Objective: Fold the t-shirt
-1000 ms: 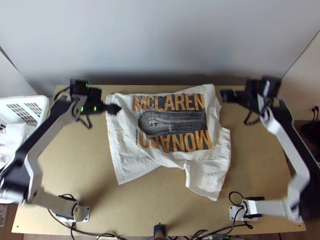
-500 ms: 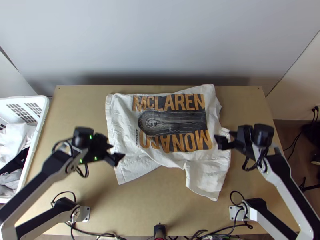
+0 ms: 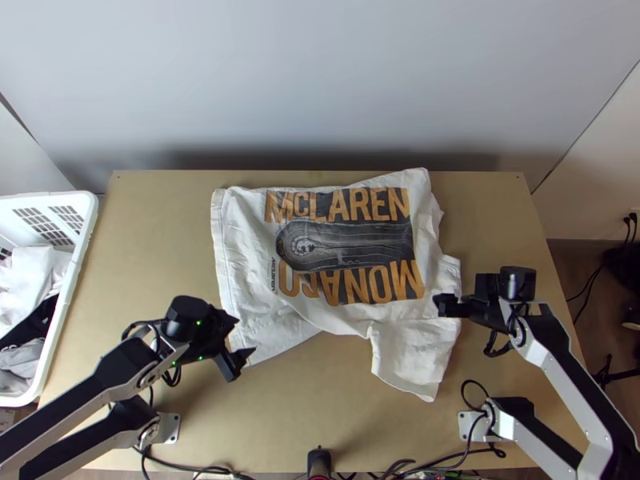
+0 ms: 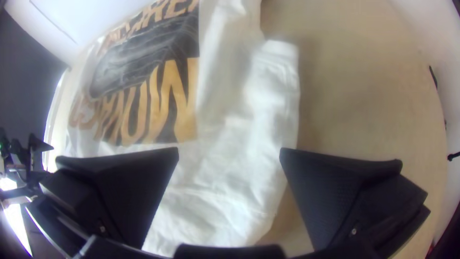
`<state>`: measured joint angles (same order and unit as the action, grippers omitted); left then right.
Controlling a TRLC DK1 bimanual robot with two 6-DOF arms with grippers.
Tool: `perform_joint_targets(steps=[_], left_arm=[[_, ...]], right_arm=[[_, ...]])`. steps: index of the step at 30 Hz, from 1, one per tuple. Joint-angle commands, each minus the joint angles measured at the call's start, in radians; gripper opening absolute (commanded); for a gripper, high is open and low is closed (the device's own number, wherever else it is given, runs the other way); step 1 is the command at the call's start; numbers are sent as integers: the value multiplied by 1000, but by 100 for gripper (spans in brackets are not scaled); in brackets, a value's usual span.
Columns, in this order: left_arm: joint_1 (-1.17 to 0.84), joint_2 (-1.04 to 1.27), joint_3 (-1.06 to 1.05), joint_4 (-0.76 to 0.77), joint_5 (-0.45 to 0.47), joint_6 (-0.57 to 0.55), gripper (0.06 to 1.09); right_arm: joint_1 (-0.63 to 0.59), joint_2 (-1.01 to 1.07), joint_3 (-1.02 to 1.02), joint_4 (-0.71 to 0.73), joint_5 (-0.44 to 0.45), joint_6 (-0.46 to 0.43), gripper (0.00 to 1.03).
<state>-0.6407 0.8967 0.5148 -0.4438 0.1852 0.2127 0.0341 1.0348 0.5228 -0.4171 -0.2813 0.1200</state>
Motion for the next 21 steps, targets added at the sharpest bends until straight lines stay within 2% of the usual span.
perform_joint_targets(steps=[1,13,21], left_arm=[[-57,1,-52,56,-10,65,104],[-56,51,-79,132,-10,129,104],[-28,136,-90,205,-10,148,104]], right_arm=[[-28,44,0,-55,-24,18,98],[-51,19,32,-193,-56,30,98],[-39,94,23,-200,-84,40,98]])
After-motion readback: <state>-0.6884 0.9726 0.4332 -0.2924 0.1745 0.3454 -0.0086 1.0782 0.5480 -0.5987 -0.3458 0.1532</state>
